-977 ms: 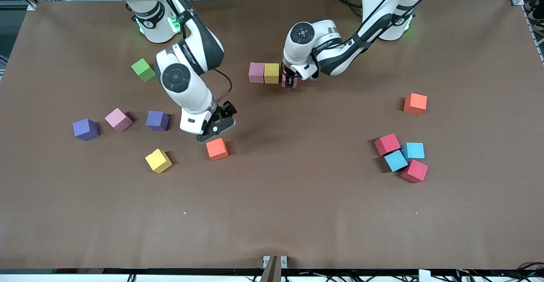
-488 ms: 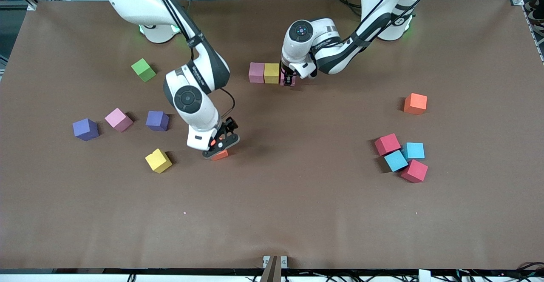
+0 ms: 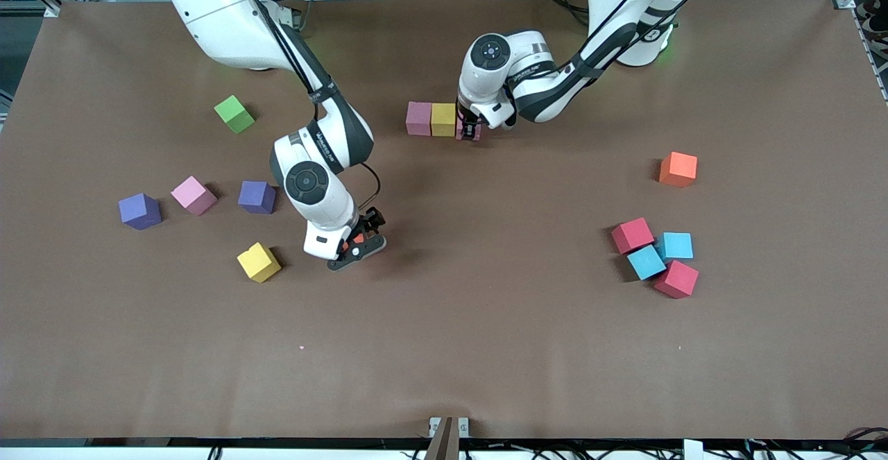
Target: Form number 2 with 11 blocks
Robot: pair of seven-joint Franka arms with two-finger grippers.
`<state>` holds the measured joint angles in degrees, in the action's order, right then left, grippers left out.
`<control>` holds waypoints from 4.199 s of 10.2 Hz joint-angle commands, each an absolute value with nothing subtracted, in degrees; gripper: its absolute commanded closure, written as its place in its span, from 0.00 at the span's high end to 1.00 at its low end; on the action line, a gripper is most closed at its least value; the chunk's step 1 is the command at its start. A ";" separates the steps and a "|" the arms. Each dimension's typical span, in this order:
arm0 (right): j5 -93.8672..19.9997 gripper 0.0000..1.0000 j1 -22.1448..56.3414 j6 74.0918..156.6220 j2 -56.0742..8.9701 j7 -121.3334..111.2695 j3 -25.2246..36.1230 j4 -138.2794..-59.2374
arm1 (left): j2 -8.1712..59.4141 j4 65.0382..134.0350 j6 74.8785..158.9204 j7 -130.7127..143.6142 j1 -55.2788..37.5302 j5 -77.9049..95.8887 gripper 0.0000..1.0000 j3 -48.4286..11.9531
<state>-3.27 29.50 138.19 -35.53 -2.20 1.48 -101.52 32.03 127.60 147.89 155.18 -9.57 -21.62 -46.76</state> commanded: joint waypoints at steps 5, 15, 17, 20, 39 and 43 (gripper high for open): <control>-3.08 1.00 29.44 136.60 -35.42 1.84 1.23 -99.67 | 34.37 126.83 147.74 158.20 -9.58 -26.89 1.00 -47.29; -1.85 1.00 28.83 132.89 -35.85 0.97 1.49 -97.38 | 31.12 126.65 142.21 158.03 -1.77 -26.81 1.00 -58.09; 1.74 1.00 28.74 133.15 -36.47 1.14 1.49 -97.29 | 30.50 123.86 138.80 157.16 0.34 -26.89 1.00 -60.02; 1.93 1.00 29.27 135.86 -37.61 1.76 1.49 -97.64 | 30.76 114.20 132.38 141.40 3.07 -26.20 1.00 -58.46; 0.79 0.10 46.99 127.52 -33.40 42.57 0.70 -96.15 | 33.91 97.40 118.65 40.75 -1.32 -11.95 1.00 -13.98; -3.16 0.10 55.71 134.21 -34.45 55.81 0.62 -97.20 | 34.63 95.54 117.87 41.31 -7.11 -13.35 1.00 -7.23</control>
<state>-2.03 54.65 132.81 -34.45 53.95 0.27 -96.00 34.19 97.44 119.33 40.85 -4.40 -12.61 -10.27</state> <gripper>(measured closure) 0.405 0.000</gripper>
